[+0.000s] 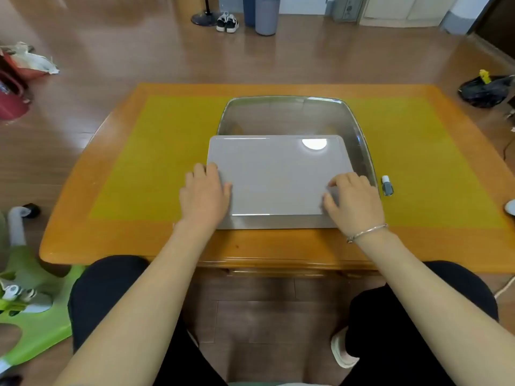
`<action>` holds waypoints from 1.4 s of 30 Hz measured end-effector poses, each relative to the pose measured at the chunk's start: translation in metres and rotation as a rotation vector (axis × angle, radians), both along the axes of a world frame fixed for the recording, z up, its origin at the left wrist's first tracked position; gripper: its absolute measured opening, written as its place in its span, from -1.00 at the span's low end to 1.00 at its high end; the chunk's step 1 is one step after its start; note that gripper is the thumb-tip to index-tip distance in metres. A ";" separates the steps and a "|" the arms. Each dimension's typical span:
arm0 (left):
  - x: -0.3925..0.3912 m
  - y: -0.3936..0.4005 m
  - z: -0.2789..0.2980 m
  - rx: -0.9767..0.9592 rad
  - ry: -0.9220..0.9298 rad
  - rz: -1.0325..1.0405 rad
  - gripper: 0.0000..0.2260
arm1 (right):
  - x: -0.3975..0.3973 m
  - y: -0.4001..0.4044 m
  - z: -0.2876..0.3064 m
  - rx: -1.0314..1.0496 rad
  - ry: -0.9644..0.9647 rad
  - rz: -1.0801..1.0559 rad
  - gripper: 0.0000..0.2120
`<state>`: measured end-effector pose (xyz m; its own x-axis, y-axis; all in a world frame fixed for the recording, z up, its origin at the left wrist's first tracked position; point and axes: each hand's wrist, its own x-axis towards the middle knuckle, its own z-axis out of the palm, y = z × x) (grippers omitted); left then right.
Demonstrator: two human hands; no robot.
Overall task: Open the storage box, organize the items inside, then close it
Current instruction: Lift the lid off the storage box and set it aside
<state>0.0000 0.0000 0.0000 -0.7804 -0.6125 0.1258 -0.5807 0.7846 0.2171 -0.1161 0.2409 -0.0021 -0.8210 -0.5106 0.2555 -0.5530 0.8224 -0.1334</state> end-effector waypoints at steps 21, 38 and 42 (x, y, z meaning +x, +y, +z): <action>-0.017 -0.005 -0.031 0.242 0.244 0.273 -0.50 | -0.041 0.006 -0.023 -0.188 -0.198 -0.353 -0.63; -0.017 -0.011 -0.019 0.338 0.175 0.306 -0.44 | -0.040 0.003 -0.026 -0.184 -0.201 -0.454 -0.57; -0.014 -0.005 -0.020 0.326 0.193 0.334 -0.45 | -0.047 0.007 -0.021 -0.234 -0.237 -0.438 -0.56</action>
<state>-0.0143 -0.0049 -0.0204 -0.5164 -0.8563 0.0091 -0.7139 0.4363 0.5477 -0.1631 0.2479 -0.0235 -0.9928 -0.0602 0.1034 -0.0984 0.9024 -0.4196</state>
